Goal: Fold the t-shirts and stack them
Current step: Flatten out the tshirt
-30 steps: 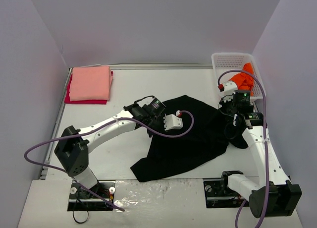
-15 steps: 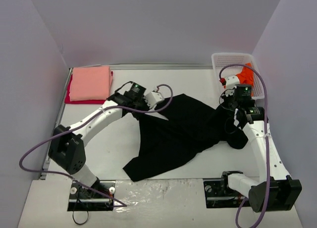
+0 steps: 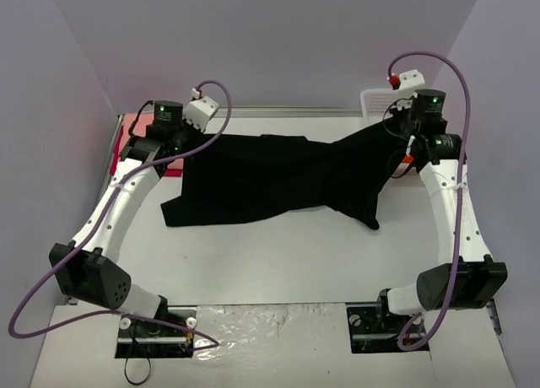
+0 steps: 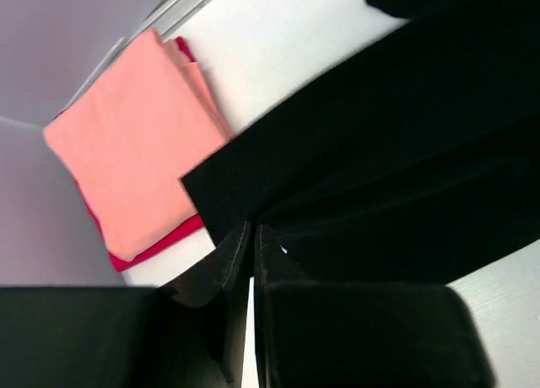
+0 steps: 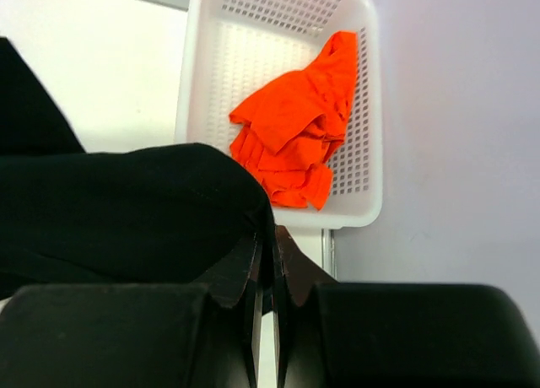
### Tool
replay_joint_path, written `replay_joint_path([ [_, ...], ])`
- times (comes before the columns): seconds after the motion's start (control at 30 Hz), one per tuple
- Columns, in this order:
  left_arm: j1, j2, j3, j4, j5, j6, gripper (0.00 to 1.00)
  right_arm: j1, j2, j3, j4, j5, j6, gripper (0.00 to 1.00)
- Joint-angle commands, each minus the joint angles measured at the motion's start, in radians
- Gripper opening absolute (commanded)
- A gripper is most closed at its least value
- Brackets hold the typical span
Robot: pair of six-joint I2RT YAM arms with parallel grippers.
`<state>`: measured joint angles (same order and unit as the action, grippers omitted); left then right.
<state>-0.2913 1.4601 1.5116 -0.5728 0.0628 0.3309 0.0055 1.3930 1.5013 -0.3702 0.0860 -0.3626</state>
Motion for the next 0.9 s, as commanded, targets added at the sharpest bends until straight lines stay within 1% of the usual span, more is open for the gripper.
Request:
replay_joint_path([
  [0.0, 0.059, -0.063, 0.059, -0.018, -0.054, -0.015, 0.02, -0.035, -0.003, 0.085, 0.025, 0.031, 0.01, 0.0],
  [0.07, 0.081, -0.087, 0.059, -0.025, -0.054, -0.01, 0.02, -0.039, -0.008, 0.103, 0.024, 0.028, 0.011, 0.0],
  [0.13, 0.101, -0.113, 0.047, -0.029, -0.093, -0.004, 0.03, -0.044, -0.026, 0.105, 0.025, 0.027, 0.01, 0.0],
  [0.2, 0.104, -0.135, 0.016, -0.013, -0.139, 0.008, 0.02, -0.048, -0.051, 0.105, 0.024, 0.027, 0.007, 0.0],
  [0.33, 0.103, -0.199, -0.042, 0.016, -0.175, 0.02, 0.02, -0.055, -0.103, 0.083, 0.022, 0.032, -0.002, 0.0],
  [0.47, 0.104, -0.26, -0.074, 0.016, -0.175, 0.013, 0.02, -0.058, -0.16, 0.051, 0.02, 0.046, -0.015, 0.0],
  [0.67, 0.104, -0.299, -0.093, 0.022, -0.198, 0.01, 0.02, -0.064, -0.216, 0.014, 0.019, 0.066, -0.029, 0.0],
  [0.87, 0.104, -0.326, -0.07, 0.05, -0.184, -0.026, 0.02, -0.068, -0.216, 0.063, 0.02, 0.066, -0.022, 0.0],
])
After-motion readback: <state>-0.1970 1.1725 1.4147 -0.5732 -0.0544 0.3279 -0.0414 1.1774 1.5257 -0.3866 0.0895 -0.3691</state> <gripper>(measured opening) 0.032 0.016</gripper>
